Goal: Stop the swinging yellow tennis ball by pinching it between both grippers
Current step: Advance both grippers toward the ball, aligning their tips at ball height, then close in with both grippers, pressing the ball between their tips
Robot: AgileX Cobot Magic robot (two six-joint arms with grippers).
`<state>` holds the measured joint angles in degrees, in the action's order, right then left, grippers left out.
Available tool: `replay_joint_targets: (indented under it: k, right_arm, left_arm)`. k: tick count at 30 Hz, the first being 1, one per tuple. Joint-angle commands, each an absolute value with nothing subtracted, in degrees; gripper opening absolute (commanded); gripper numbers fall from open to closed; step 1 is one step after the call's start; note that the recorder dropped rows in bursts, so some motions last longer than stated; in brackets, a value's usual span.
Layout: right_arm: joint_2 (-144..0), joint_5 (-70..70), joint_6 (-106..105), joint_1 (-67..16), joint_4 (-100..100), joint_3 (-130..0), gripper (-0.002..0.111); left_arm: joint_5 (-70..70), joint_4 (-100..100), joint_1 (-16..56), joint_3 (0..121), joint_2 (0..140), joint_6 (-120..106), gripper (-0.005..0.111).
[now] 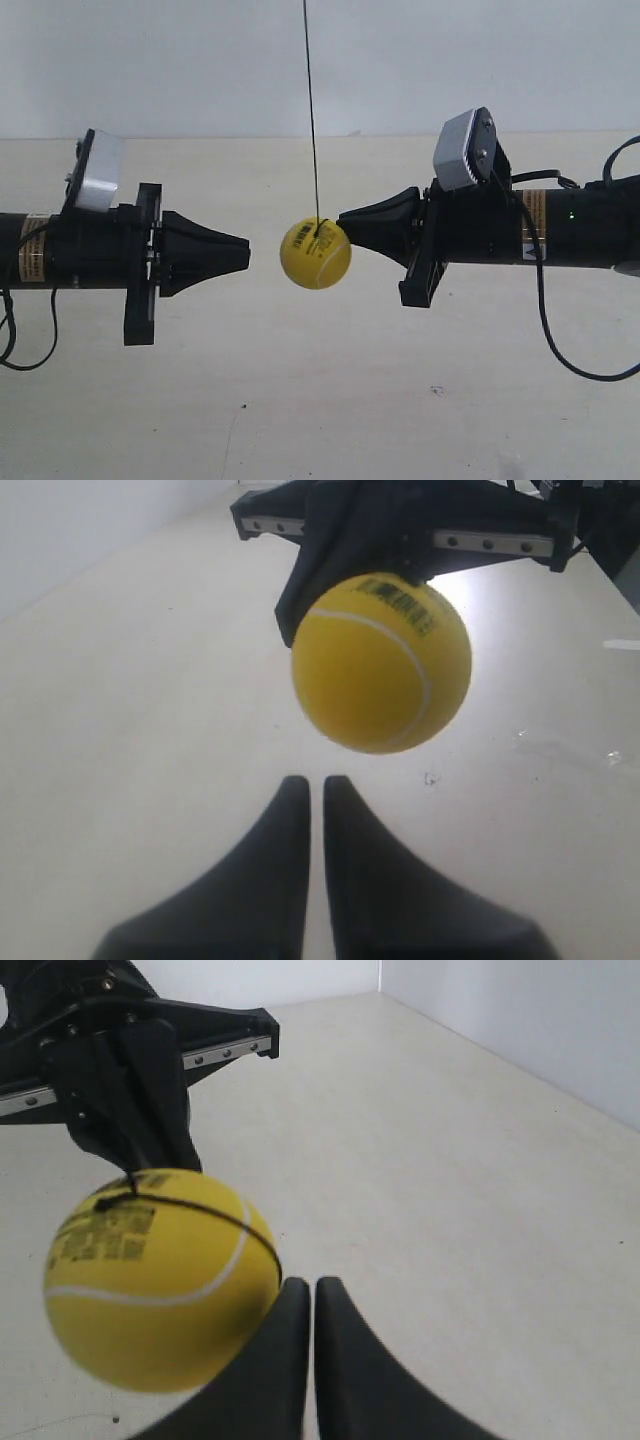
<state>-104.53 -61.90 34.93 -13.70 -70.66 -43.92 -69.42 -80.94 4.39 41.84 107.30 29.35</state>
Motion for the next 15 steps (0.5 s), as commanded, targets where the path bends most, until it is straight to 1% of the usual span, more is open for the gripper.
replay_joint_targets:
  k: [1,8,15]
  right_arm:
    - [-104.5,-63.0,35.6,-13.8,-71.7,-44.1,0.000]
    - [-104.5,-66.0,36.1,-13.8,-72.8,-44.1,0.000]
    - [-104.5,-66.0,36.1,-13.8,-72.8,-44.1,0.000]
  left_arm:
    - [-70.0,-81.5,4.7,42.5,107.6,30.5,0.005]
    - [-70.0,-81.5,4.7,42.5,107.6,30.5,0.005]
    - [-70.0,-81.5,4.7,42.5,107.6,30.1,0.005]
